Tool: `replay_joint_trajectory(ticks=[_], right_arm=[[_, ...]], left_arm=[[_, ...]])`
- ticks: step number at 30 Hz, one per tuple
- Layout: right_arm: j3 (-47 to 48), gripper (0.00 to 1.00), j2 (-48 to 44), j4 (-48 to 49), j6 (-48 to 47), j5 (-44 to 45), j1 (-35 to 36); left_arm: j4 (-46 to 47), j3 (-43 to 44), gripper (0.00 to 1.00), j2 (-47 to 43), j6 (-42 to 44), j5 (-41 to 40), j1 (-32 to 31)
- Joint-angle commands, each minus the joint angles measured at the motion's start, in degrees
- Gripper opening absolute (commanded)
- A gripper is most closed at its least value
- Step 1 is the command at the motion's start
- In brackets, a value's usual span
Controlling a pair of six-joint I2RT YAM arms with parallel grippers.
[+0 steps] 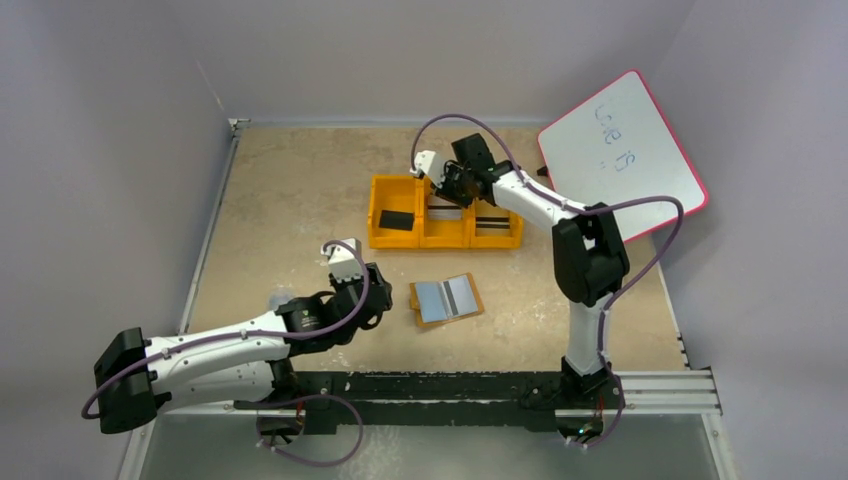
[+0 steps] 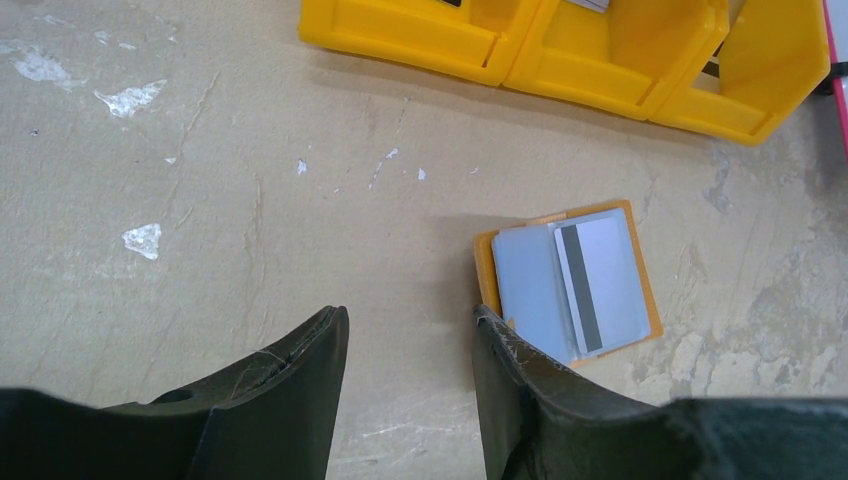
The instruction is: Take the credit cards out of the card holder
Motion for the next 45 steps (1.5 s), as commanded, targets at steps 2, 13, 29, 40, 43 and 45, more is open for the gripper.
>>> replay_joint_trajectory(ticks=[2, 13, 29, 40, 43, 45], right_arm=[[-1.7, 0.00, -1.2, 6.5, -4.4, 5.0, -0.1], [-6.5, 0.02, -1.7, 13.3, -8.5, 5.3, 0.4], [-7.7, 0.06, 0.4, 16.9, -10.8, 7.1, 1.2], [-8.7, 0.08, 1.1, 19.8, -11.2, 8.1, 1.3], [-8.9, 0.08, 1.1, 20.2, -11.7, 8.0, 1.3], [-9.1, 0.09, 1.3, 20.5, -11.7, 8.1, 1.3]], left_arm=[[0.6, -0.2, 0.48, -0.6, -0.7, -1.6, 0.0], [-1.1, -1.6, 0.46, -5.4, -4.3, -4.8, 0.0], [-1.7, -1.3, 0.46, -5.0, -4.6, -5.2, 0.0], [-2.2, -1.5, 0.46, -5.2, -5.1, -5.2, 0.0], [-2.2, -1.5, 0.46, -5.2, -5.1, -5.2, 0.0], [-2.2, -1.6, 0.46, -5.2, -5.2, -5.2, 0.0]])
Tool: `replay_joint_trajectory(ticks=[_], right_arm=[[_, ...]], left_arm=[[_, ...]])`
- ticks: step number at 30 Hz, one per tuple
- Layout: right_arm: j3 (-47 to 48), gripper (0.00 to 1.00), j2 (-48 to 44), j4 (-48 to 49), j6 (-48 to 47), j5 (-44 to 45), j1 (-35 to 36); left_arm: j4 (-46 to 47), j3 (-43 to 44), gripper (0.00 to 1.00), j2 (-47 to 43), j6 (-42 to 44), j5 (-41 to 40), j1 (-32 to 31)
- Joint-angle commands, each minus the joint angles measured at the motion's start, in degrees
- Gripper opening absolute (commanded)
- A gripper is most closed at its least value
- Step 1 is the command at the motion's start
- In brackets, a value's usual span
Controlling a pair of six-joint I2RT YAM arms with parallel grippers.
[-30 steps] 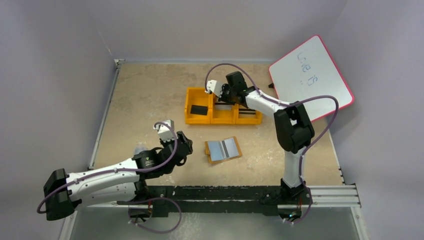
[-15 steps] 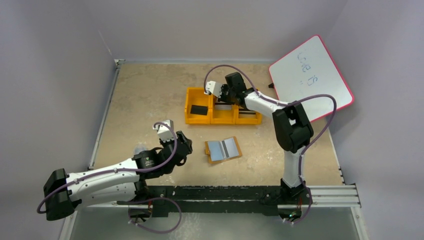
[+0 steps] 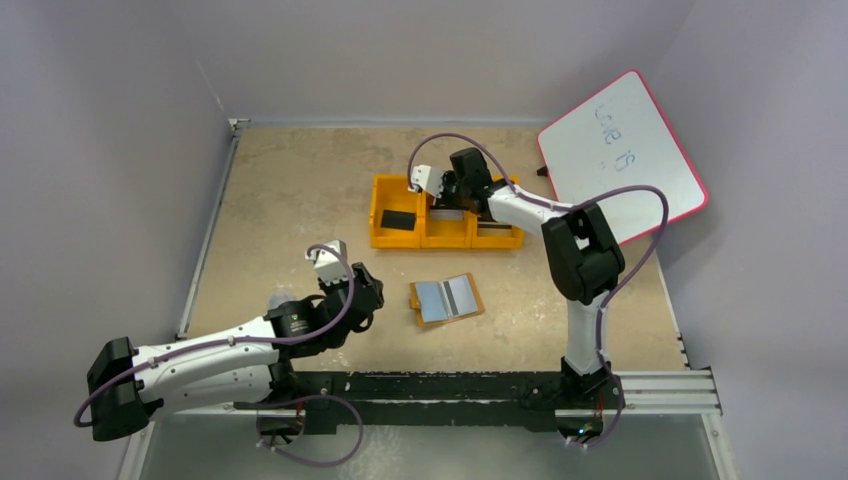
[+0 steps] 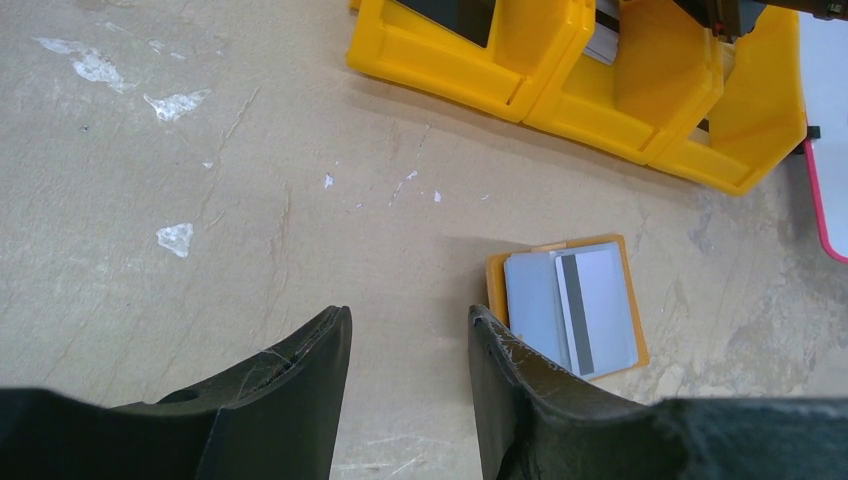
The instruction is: Take the credit cards out of the card holder
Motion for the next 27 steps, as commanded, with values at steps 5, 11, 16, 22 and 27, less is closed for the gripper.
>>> replay_joint_trajectory(ticks=[5, 11, 16, 22, 27], right_arm=[[-0.3, 0.10, -0.5, 3.5, -1.1, 0.9, 0.3], [0.4, 0.15, 0.3, 1.9, -1.4, 1.2, 0.3], [0.3, 0.16, -0.3, 1.7, -1.0, 0.8, 0.3], [0.3, 0.28, -2.6, -0.4, -0.7, -1.2, 0.3], [0.0, 0.50, -6.8, -1.7, 0.5, -4.6, 0.3]], left_arm=[[0.3, 0.0, 0.46, 0.1, -1.1, -1.8, 0.0], [0.3, 0.1, 0.46, 0.2, -1.1, -1.6, 0.0], [0.1, 0.2, 0.46, 0.0, -1.2, -1.7, 0.0], [0.3, 0.2, 0.46, 0.3, -1.1, -1.4, 0.0], [0.8, 0.4, 0.46, 1.2, -1.1, -0.9, 0.0]])
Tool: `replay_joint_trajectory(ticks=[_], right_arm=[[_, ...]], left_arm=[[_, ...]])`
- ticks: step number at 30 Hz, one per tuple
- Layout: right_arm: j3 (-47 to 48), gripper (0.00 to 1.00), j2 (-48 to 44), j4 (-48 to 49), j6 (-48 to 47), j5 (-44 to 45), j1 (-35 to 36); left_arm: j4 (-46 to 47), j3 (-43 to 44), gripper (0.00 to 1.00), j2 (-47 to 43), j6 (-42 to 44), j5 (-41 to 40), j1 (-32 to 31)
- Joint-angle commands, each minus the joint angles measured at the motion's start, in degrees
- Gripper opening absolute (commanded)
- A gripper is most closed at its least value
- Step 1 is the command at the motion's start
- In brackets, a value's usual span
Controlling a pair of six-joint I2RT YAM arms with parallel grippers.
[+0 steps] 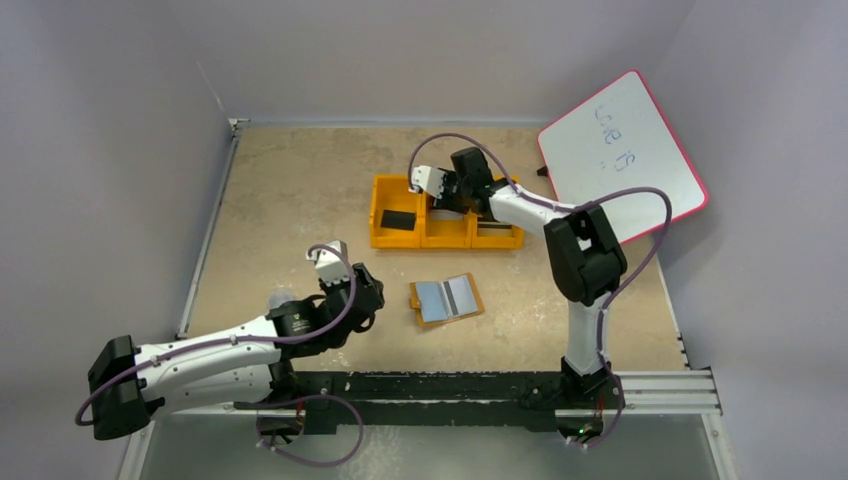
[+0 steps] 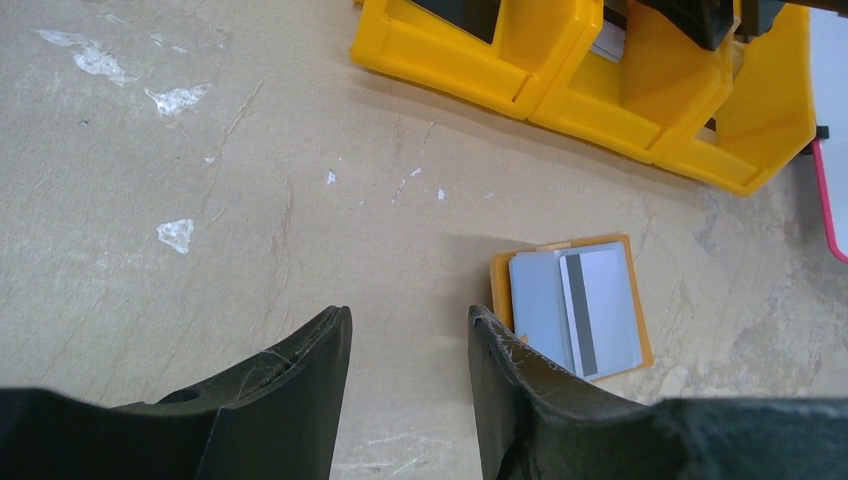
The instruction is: Take the credit cards out of the card holder
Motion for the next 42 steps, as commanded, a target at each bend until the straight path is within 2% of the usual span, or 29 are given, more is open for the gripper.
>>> replay_joint_trajectory(ticks=[1, 7, 10, 14, 17, 21, 22, 23, 26, 30, 32, 34, 42], right_arm=[[0.0, 0.54, -7.8, -1.9, 1.1, -4.8, 0.5], [-1.9, 0.59, -14.3, -1.2, 4.1, -7.4, 0.7], [-6.6, 0.62, -20.5, 5.0, 9.5, -7.1, 0.7], [-18.4, 0.67, -32.9, 18.4, 25.5, -7.2, 0.6], [-28.3, 0.80, -41.2, 26.6, 40.2, -3.2, 0.5], [-33.9, 0.89, -47.8, 20.0, 58.9, -6.3, 0.5], [-34.9, 0.96, -48.5, 18.1, 62.8, -8.2, 0.5], [-36.1, 0.99, -49.1, 15.4, 65.2, -10.9, 0.5], [-42.5, 1.00, -50.7, 16.5, 75.2, -15.5, 0.5], [-49.5, 0.95, -52.6, 16.8, 83.5, -10.4, 0.5], [-51.1, 0.89, -52.3, 15.3, 85.1, -9.1, 0.5], [-51.9, 0.77, -51.0, 13.8, 86.1, -9.9, 0.6], [-54.8, 0.51, -47.6, 16.5, 88.7, -13.2, 0.5]], left_arm=[[1.2, 0.5, 0.46, 0.8, -0.2, -0.8, 0.0], [2.0, 0.8, 0.46, 1.8, 0.1, -0.2, 0.0], [3.0, 0.8, 0.46, 2.0, 0.7, 0.2, 0.0], [4.4, 0.9, 0.46, 2.3, 0.9, 0.5, 0.0], [5.6, 1.1, 0.47, 3.2, 1.3, 0.8, 0.0], [7.2, 2.1, 0.48, 4.8, 2.6, 2.2, 0.0], [7.7, 2.3, 0.48, 5.2, 2.9, 2.4, 0.0], [8.1, 2.5, 0.49, 5.8, 3.2, 2.6, 0.0], [9.9, 3.5, 0.49, 7.5, 3.9, 3.7, 0.0], [12.1, 5.8, 0.50, 9.5, 5.4, 5.4, 0.0], [12.9, 6.9, 0.50, 10.5, 6.3, 6.4, 0.0], [14.4, 8.0, 0.49, 11.1, 7.4, 7.8, 0.0], [21.9, 11.2, 0.50, 16.3, 9.8, 14.9, 0.0]])
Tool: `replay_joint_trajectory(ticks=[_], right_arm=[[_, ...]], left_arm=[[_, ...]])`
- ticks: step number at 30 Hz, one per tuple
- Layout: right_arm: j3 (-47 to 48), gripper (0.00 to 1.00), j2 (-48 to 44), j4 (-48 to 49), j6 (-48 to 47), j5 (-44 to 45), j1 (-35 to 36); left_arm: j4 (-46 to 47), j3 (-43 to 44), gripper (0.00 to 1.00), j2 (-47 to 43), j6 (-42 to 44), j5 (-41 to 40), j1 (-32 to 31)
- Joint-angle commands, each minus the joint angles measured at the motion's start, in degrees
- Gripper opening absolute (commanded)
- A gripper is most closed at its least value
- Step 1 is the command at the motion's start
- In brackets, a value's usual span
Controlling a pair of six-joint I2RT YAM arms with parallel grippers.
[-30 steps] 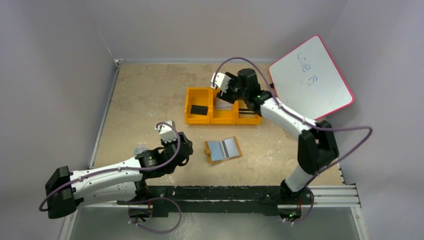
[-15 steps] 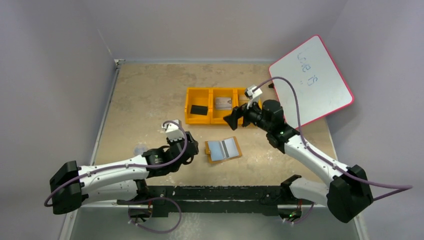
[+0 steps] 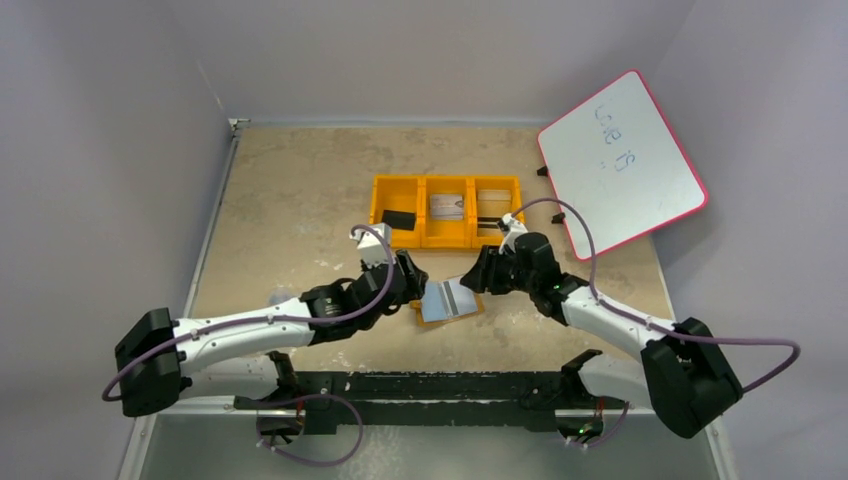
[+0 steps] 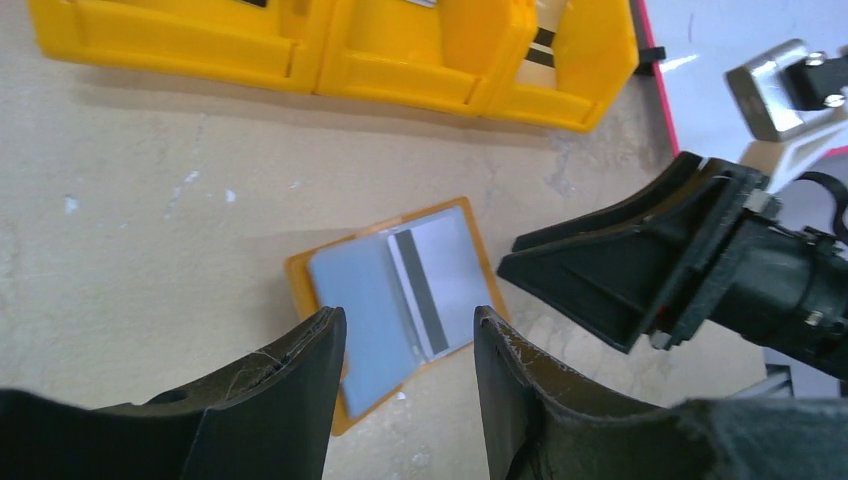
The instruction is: Take the credit cards out of the card holder
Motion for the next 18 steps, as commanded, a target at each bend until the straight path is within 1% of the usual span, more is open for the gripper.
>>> replay_joint_trajectory(ticks=[1, 5, 10, 13, 18], right_arm=[[-0.5, 0.49, 1.3, 2.9, 2.9, -1.4, 0.0], [0.3, 0.40, 3.2, 1.2, 2.2, -0.3, 0.0], [0.3, 0.38, 4.4, 1.0, 0.9, -0.4, 0.1], [0.0, 0.33, 5.3, 1.3, 0.3, -1.0, 0.0], [0.3, 0.32, 8.4, 1.1, -1.0, -2.2, 0.1]], left_arm=[[7.4, 3.9, 0.50, 4.0, 2.0, 5.2, 0.0], [10.7, 4.6, 0.50, 8.2, 1.2, 8.1, 0.0], [12.1, 5.6, 0.49, 13.6, -0.5, 9.7, 0.0], [13.1, 5.6, 0.49, 16.1, -1.9, 10.2, 0.0], [15.1, 5.3, 0.49, 19.0, -3.0, 11.2, 0.0]])
